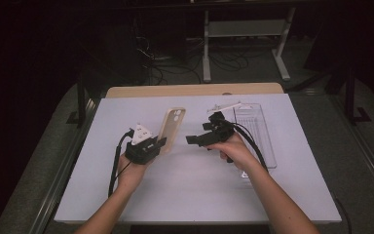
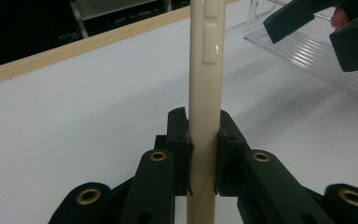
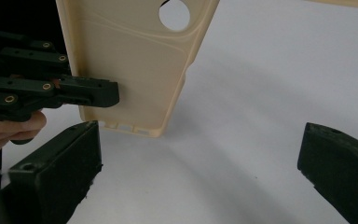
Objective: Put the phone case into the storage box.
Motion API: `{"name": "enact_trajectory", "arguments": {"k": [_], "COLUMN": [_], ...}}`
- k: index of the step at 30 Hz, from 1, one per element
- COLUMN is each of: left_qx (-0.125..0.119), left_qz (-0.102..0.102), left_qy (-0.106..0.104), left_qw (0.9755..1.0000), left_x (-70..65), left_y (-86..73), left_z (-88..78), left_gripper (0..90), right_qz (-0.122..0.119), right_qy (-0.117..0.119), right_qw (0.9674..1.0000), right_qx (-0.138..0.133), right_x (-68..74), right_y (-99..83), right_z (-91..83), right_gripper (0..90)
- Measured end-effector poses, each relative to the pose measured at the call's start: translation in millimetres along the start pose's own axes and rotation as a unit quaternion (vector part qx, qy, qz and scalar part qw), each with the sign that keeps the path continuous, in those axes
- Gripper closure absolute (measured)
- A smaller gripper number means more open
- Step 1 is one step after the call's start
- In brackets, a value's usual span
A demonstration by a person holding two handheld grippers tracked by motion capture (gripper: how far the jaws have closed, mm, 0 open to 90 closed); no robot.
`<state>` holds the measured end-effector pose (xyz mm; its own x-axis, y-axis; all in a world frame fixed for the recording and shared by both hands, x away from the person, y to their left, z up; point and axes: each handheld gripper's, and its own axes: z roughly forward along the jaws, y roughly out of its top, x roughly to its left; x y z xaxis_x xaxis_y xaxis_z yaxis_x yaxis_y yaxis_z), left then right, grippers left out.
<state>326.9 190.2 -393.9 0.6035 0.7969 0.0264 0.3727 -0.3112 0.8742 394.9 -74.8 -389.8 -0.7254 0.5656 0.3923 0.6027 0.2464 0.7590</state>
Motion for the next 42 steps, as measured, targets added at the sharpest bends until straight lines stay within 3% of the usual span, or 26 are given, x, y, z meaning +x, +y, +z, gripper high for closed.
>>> {"name": "enact_trajectory", "arguments": {"k": [5, 18, 31, 42], "left_qx": [-0.003, -0.005, -0.001, -0.002], "left_qz": [-0.008, -0.003, 0.014, 0.015], "left_qy": [0.0, -0.006, -0.015, -0.025], "left_qw": [1.0, 1.0, 0.9998, 0.9996], "left_x": [-2.4, -14.4, -26.4, -36.7], "left_y": [0.3, 1.7, 2.2, 3.0], "left_z": [2.6, 7.6, 11.5, 13.0], "left_gripper": [79.0, 79.0, 79.0, 78.9], "right_qz": [0.002, 0.006, 0.038, 0.061], "right_qy": [0.005, 0.029, 0.049, 0.061], "right_qw": [1.0, 0.9994, 0.9968, 0.9938], "right_qx": [-0.006, -0.02, -0.051, -0.07], "right_x": [-0.6, 4.9, 7.1, 7.4], "right_y": [-0.7, -3.1, -4.0, -3.3], "right_z": [2.9, 12.9, 17.6, 19.1], "right_gripper": [0.0, 0.0, 0.0, 0.0]}}
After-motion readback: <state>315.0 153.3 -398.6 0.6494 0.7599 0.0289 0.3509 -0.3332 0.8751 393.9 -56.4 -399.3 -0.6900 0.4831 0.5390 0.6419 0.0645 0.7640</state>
